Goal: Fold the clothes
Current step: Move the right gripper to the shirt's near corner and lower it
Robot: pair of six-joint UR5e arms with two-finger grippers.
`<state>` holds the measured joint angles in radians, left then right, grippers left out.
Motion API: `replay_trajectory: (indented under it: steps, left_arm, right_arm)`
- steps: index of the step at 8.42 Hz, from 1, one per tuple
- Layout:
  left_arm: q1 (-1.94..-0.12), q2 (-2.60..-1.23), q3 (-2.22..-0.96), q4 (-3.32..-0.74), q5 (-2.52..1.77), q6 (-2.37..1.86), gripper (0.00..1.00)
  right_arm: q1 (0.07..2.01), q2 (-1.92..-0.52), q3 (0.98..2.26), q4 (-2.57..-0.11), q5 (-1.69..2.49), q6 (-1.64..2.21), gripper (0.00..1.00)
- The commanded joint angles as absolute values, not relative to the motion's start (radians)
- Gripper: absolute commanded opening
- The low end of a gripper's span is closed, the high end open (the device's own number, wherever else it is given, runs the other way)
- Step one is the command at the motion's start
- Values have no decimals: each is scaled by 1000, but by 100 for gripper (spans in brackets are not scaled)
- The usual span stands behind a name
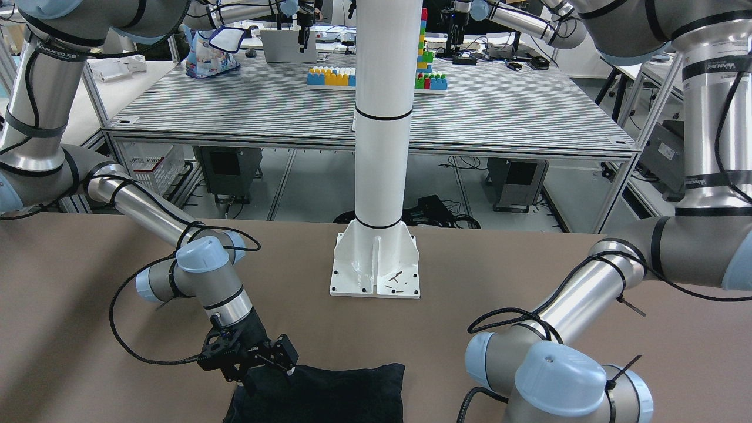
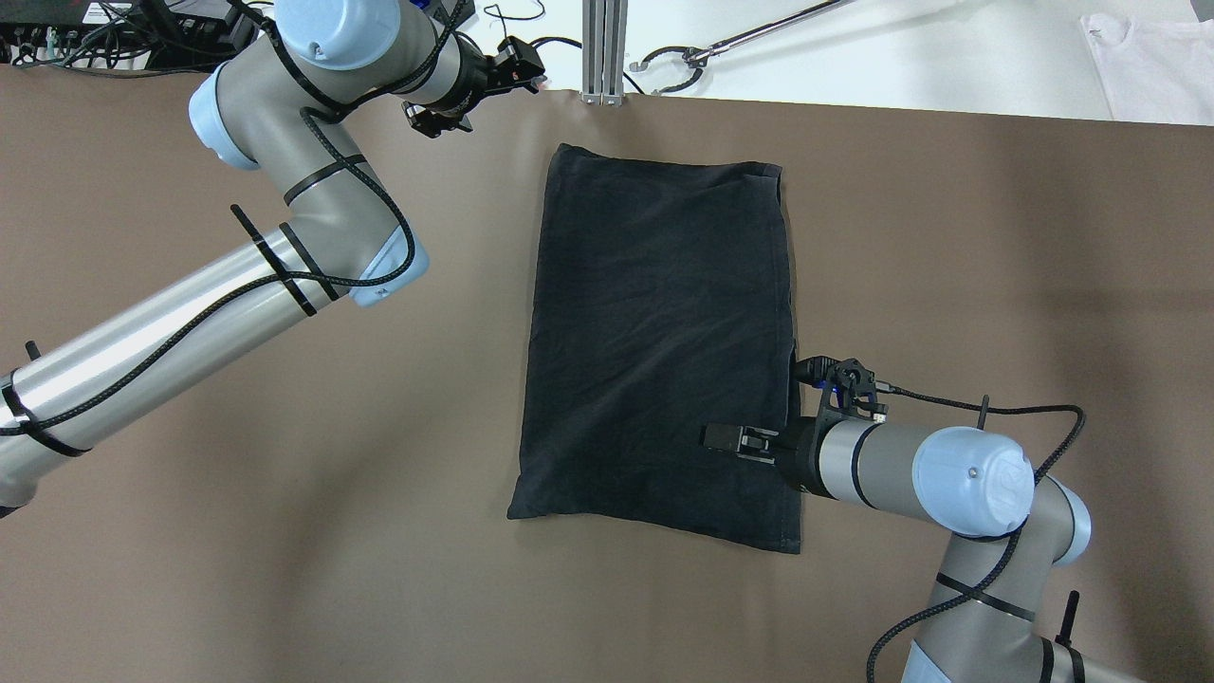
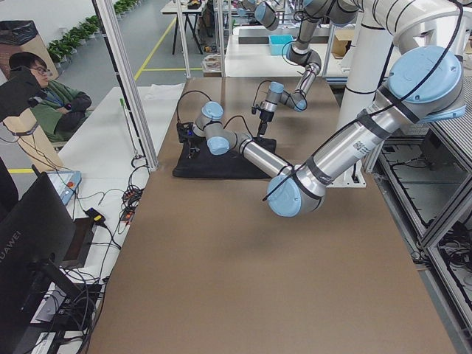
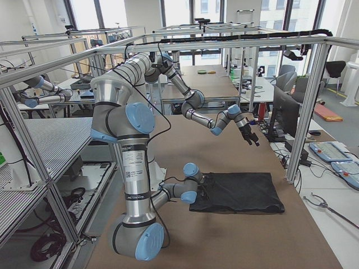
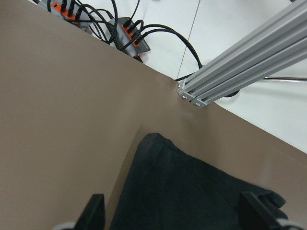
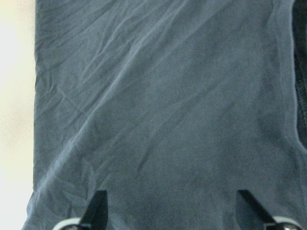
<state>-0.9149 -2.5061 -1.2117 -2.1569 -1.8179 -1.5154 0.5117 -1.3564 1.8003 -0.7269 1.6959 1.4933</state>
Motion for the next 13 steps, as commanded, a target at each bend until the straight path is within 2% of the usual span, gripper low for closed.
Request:
replay_trajectory:
  steps: [1,3,5,9,13]
  left_arm:
    - [-914,-2517,-1198,-2155,-1818,-1516,100]
    - [-914,-2520,-1189,-2157,-1809,-1514,100]
    - [-914,-2522,-1180,-2157,-1799,-1514,100]
    - [-914,-2546,-1149,-2163,-1799,-1508,100]
    - [-913,-2562,-1149,-2155,-1798,-1509,100]
  right_arm:
    - [523,-1345,1718,-693,1681,1424,94]
    - [575,-1339,1700,-701,1690,1381,94]
    - [591,-1283,1623,-701,1687,1359,94]
    - [591,-1218,1591,-739,1680,1358,94]
    - [606,-1302,1586,-681,1692,1359,94]
